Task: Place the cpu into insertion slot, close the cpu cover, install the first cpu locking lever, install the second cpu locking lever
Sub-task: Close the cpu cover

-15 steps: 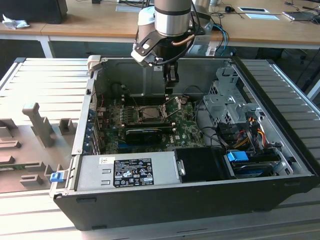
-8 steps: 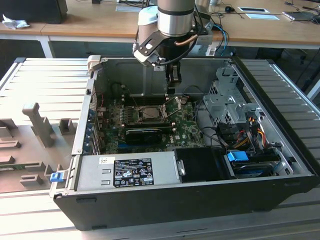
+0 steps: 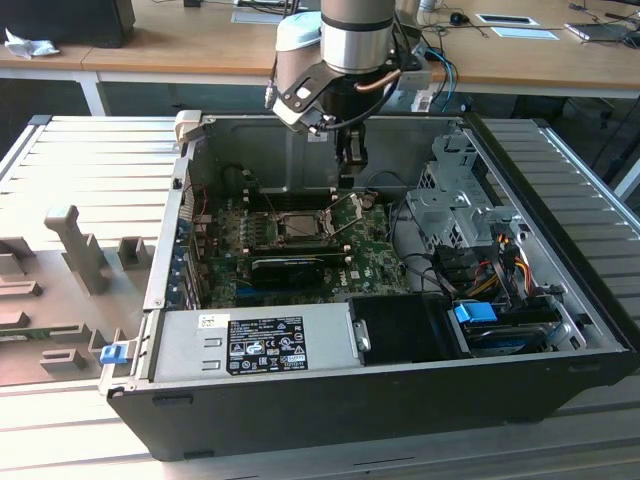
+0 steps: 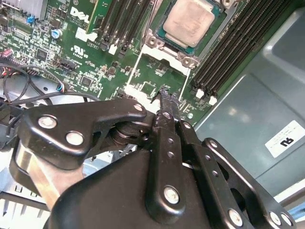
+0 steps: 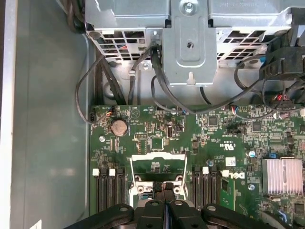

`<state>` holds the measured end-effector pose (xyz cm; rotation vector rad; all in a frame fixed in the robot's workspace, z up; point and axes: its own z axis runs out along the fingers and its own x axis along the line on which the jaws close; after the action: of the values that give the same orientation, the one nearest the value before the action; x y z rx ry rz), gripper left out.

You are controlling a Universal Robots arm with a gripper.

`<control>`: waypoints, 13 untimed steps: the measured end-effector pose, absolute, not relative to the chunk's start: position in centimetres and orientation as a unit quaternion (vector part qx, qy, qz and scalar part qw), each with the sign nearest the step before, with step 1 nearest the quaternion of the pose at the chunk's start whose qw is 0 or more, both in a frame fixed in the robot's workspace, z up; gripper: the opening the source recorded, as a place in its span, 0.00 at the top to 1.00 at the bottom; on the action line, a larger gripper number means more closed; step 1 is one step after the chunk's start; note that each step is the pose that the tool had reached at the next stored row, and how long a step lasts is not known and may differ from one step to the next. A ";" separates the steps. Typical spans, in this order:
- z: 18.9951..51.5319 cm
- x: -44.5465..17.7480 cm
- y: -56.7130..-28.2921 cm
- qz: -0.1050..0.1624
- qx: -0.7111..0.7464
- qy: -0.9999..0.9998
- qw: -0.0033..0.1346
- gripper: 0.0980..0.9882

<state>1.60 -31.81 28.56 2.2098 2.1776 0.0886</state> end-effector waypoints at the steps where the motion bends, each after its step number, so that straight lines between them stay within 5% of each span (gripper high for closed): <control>1: 28.5 1.8 -31.8 0.029 0.712 0.702 0.019 0.99; 13: 26.3 4.1 -31.8 0.027 0.712 0.702 0.018 0.99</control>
<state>4.12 -31.80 26.34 2.2116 2.1794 0.0852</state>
